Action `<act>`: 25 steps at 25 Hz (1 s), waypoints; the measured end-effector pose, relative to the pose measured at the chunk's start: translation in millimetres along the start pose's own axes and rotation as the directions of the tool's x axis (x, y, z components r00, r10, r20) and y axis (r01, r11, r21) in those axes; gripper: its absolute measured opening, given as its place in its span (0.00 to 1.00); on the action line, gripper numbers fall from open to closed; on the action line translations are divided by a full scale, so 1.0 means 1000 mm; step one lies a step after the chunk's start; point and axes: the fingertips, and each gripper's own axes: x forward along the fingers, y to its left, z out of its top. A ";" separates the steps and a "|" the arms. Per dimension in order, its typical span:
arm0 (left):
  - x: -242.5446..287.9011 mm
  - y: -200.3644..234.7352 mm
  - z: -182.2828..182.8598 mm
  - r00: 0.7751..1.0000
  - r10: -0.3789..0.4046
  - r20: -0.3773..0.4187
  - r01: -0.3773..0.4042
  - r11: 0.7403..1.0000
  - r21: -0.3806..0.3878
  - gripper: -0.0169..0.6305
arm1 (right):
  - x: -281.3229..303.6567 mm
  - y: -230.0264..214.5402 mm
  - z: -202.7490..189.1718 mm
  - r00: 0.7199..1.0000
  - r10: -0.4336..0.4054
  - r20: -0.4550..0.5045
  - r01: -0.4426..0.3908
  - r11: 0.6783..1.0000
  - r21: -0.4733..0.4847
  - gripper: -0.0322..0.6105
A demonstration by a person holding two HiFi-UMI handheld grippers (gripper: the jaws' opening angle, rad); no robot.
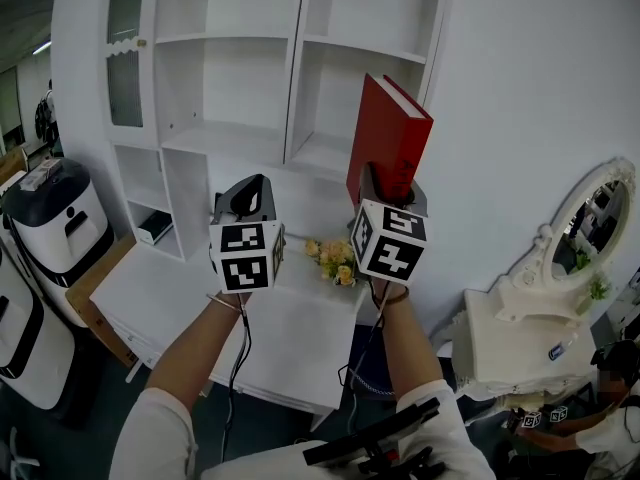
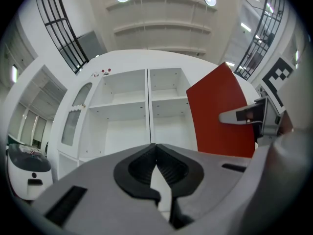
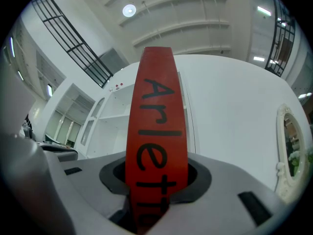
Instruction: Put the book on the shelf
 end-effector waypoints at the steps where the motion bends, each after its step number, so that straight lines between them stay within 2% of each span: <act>1: 0.001 0.000 0.004 1.000 -0.001 0.007 0.001 1.000 0.005 0.04 | 0.001 0.000 0.004 1.000 -0.002 0.007 0.002 1.000 -0.002 0.32; 5: 0.006 0.004 0.012 1.000 0.003 0.017 -0.003 1.000 0.023 0.04 | 0.005 -0.001 0.023 0.999 -0.011 0.040 0.011 1.000 -0.011 0.32; 15: 0.018 0.015 0.040 0.999 0.016 0.052 -0.015 1.000 -0.024 0.04 | 0.014 -0.003 0.063 0.997 -0.005 0.083 0.008 0.999 -0.043 0.32; 22: 0.036 0.021 0.082 0.994 0.029 0.107 -0.035 0.998 0.046 0.04 | 0.027 -0.002 0.083 0.995 0.001 0.098 0.003 0.999 -0.042 0.32; 25: 0.041 0.019 0.099 0.992 0.012 0.123 -0.018 0.999 0.045 0.04 | 0.033 -0.001 0.096 0.994 0.004 0.112 0.001 0.999 -0.044 0.32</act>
